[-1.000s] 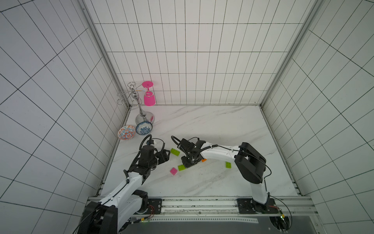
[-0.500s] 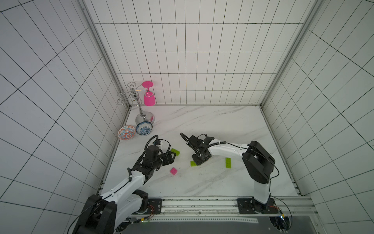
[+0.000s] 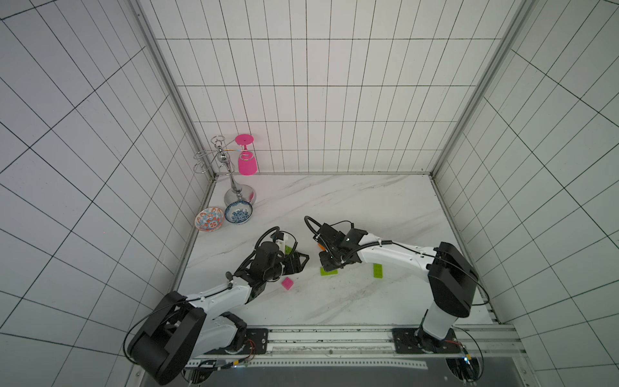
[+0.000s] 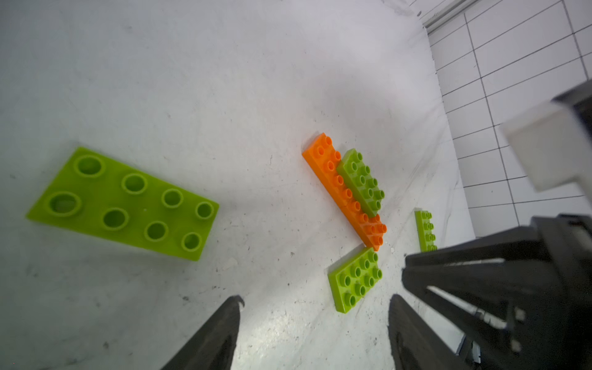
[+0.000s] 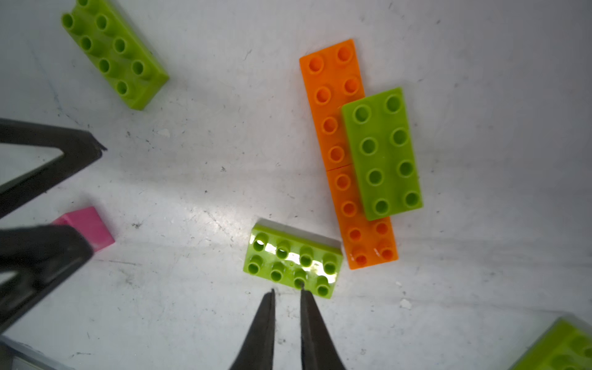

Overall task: Assemble a small pinwheel with lego
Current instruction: Adjust the lego brick at the center of the board.

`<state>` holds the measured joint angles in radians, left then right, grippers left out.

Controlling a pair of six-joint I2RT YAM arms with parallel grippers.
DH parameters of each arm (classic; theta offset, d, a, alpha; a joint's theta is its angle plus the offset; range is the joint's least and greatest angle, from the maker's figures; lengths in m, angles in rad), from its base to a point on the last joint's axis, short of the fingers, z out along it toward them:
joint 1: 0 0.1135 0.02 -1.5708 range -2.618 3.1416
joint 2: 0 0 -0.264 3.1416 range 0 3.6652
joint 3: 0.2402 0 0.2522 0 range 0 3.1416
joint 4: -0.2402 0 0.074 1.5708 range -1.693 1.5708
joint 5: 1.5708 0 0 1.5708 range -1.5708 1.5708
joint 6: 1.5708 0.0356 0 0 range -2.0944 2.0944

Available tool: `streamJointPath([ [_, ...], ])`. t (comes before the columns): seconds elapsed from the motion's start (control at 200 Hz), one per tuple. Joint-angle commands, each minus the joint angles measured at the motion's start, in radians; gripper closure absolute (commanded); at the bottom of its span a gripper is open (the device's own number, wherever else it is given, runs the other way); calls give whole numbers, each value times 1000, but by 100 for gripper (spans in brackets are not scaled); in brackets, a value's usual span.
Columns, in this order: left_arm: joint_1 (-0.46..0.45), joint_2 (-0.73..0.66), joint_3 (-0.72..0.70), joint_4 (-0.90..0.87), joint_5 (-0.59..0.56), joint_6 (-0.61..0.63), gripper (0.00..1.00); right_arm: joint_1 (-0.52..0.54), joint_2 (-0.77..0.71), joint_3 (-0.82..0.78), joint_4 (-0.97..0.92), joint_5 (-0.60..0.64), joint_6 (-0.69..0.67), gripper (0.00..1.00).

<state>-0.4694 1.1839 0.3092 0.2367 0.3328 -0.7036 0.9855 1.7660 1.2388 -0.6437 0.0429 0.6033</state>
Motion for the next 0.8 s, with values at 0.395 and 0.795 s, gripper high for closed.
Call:
streamJointPath([
  [0.395,141,-86,-11,-41,67,41,26,50,133,101,-25,25,124,83],
  [0.795,141,-87,-3,-52,60,55,26,41,163,131,-42,25,119,77],
])
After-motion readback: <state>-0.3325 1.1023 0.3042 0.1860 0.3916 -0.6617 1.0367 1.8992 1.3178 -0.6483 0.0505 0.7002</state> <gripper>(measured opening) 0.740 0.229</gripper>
